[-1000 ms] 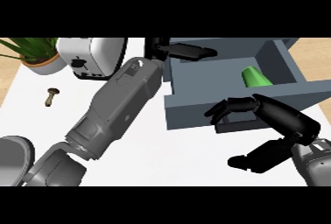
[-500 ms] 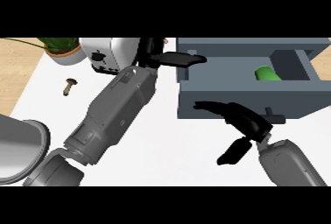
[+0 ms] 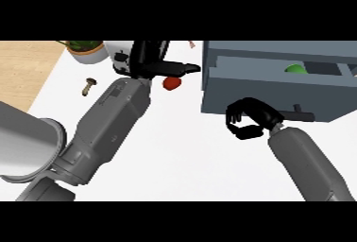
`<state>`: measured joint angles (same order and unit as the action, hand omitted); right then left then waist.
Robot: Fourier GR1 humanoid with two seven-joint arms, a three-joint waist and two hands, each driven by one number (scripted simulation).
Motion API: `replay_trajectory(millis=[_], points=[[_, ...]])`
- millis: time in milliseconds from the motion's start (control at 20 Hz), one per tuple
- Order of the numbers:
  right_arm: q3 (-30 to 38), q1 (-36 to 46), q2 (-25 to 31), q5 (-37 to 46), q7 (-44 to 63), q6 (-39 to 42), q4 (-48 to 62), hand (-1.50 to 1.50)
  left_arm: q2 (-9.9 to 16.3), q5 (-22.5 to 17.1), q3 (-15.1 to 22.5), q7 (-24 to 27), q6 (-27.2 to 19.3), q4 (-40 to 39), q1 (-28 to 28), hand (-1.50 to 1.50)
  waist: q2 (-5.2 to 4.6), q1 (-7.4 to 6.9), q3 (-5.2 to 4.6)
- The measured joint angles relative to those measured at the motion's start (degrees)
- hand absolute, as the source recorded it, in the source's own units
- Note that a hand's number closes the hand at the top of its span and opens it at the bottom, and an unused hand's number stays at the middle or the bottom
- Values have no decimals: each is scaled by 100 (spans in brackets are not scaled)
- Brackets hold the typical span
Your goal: Pick up the cup, place it into the drawer and close the drawer
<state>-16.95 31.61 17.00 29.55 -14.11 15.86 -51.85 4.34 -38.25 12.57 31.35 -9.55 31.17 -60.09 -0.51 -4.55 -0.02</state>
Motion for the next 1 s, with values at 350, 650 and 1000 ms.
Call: replay_trajectory(millis=[350,650,1000], points=[[770,1018,112,-166,-724,-503,1492,150,326,-36,29,-135,342,438,469,-150,-74,-271,25],[1122,1213,169,-471,-988,-344,1903,150,536,-62,74,-244,631,713,768,-150,-71,-393,37],[1305,1174,300,-824,-1045,251,1872,150,664,-49,144,-312,828,907,984,-150,-76,-487,59]])
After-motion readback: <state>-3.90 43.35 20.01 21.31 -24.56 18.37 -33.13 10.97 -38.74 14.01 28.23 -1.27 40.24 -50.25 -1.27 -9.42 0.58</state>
